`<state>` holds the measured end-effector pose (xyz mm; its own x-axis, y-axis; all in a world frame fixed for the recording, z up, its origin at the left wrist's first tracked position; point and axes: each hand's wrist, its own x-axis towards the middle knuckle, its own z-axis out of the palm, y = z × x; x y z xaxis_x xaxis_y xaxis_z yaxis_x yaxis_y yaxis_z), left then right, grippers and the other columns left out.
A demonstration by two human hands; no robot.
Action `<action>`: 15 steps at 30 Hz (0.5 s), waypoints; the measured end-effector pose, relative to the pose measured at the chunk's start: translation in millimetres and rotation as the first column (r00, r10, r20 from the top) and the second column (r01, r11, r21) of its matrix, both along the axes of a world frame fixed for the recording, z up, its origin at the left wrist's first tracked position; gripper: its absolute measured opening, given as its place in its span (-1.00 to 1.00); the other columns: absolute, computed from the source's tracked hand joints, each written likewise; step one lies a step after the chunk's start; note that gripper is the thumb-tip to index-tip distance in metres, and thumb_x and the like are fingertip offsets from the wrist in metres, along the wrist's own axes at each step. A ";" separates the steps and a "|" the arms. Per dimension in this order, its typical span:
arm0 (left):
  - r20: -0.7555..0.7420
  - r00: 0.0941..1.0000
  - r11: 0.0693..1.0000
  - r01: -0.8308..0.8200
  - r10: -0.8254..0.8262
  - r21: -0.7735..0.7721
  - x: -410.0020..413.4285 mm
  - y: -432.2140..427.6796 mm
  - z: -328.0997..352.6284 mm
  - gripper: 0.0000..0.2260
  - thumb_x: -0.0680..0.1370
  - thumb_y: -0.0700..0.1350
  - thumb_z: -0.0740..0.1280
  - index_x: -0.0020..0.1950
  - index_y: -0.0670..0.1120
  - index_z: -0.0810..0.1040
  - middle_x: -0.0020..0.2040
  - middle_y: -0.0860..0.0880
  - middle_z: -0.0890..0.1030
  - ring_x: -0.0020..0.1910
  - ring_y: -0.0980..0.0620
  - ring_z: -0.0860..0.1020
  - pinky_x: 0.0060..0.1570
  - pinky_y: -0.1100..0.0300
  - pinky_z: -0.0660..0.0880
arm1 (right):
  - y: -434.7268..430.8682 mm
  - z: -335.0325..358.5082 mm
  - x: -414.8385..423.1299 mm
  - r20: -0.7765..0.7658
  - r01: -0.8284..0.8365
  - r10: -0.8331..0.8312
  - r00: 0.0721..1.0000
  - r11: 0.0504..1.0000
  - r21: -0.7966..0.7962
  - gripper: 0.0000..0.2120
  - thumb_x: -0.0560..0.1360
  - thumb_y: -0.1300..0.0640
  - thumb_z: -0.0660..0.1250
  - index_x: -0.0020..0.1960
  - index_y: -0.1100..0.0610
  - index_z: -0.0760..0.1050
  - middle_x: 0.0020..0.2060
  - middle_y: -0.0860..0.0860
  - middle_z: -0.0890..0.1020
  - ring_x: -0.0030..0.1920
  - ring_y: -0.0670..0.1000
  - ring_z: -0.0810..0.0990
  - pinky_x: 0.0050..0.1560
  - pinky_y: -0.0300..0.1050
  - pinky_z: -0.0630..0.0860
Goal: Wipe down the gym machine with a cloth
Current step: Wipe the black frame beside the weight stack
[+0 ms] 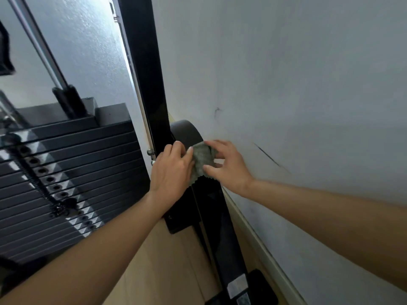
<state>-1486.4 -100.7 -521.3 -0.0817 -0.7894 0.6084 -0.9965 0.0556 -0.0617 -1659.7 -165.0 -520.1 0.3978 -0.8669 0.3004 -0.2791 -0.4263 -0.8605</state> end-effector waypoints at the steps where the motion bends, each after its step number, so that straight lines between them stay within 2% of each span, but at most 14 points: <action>1: -0.082 0.997 1.000 -0.002 0.003 0.005 0.9 -2.9 1.3 -0.70 0.61 -0.06 0.31 0.28 -0.19 0.56 0.01 -0.14 0.48 -0.12 -0.12 0.46 -0.31 -0.02 0.48 | 0.6 -3.8 3.1 -0.011 -0.029 0.029 1.000 0.999 -0.026 -0.39 0.37 0.20 0.53 0.40 0.03 0.51 0.28 -0.02 0.45 0.26 -0.03 0.55 0.23 -0.04 0.60; 4: -0.363 0.930 0.998 0.064 -0.060 -0.001 4.2 -8.8 3.5 -0.79 0.60 -0.15 0.36 0.21 -0.16 0.58 0.02 -0.09 0.52 -0.11 -0.08 0.54 -0.25 -0.03 0.54 | -5.3 -2.2 11.3 -0.054 -0.049 0.046 0.997 0.998 -0.043 -0.37 0.38 0.10 0.55 0.43 0.01 0.49 0.33 -0.04 0.44 0.34 -0.05 0.47 0.32 -0.02 0.53; 6: -0.469 0.871 0.990 0.133 -0.143 -0.053 7.9 -6.5 1.5 -0.84 0.58 -0.21 0.39 0.16 -0.12 0.60 0.03 -0.04 0.58 -0.07 -0.01 0.57 -0.13 -0.02 0.56 | -10.6 4.6 15.5 -0.091 -0.039 0.034 0.995 0.998 -0.056 -0.37 0.42 0.10 0.56 0.45 -0.01 0.46 0.35 -0.02 0.44 0.34 -0.06 0.46 0.35 -0.24 0.46; 8: -0.469 0.859 0.979 0.180 -0.204 -0.095 9.7 1.3 -6.8 -0.85 0.58 -0.25 0.38 0.13 -0.12 0.61 0.08 -0.02 0.60 0.00 0.03 0.58 -0.01 0.05 0.57 | -11.9 10.3 21.1 -0.138 -0.037 0.023 0.990 0.994 -0.102 -0.37 0.43 0.07 0.56 0.46 -0.03 0.46 0.36 -0.02 0.44 0.36 -0.07 0.44 0.33 -0.44 0.35; 10: -0.443 0.867 0.974 0.211 -0.227 -0.087 8.0 11.3 -20.0 -0.81 0.59 -0.23 0.38 0.20 -0.13 0.62 0.20 -0.02 0.58 0.14 0.02 0.56 0.12 0.15 0.53 | -10.9 11.2 25.1 -0.186 -0.047 0.022 0.982 0.990 -0.131 -0.40 0.43 0.03 0.56 0.44 -0.02 0.49 0.39 0.00 0.42 0.39 -0.07 0.41 0.40 -0.32 0.34; 12: -0.459 0.860 0.974 0.217 -0.222 -0.063 5.0 19.9 -30.4 -0.74 0.60 -0.19 0.38 0.29 -0.13 0.60 0.28 -0.01 0.51 0.21 0.04 0.53 0.15 0.20 0.52 | -9.0 8.1 23.3 -0.254 -0.062 0.022 0.967 0.987 -0.148 -0.45 0.43 0.03 0.56 0.39 0.03 0.54 0.45 0.01 0.38 0.43 -0.06 0.37 0.47 -0.21 0.32; 15: -0.461 0.852 0.967 0.249 -0.249 -0.060 1.3 28.1 -40.4 -0.74 0.58 -0.16 0.40 0.26 -0.15 0.62 0.23 -0.02 0.48 0.13 0.05 0.53 0.07 0.20 0.56 | -5.1 -3.3 10.4 -0.298 -0.069 0.008 0.954 0.978 -0.195 -0.57 0.44 0.14 0.56 0.28 0.11 0.62 0.51 -0.01 0.35 0.49 -0.06 0.31 0.49 -0.22 0.27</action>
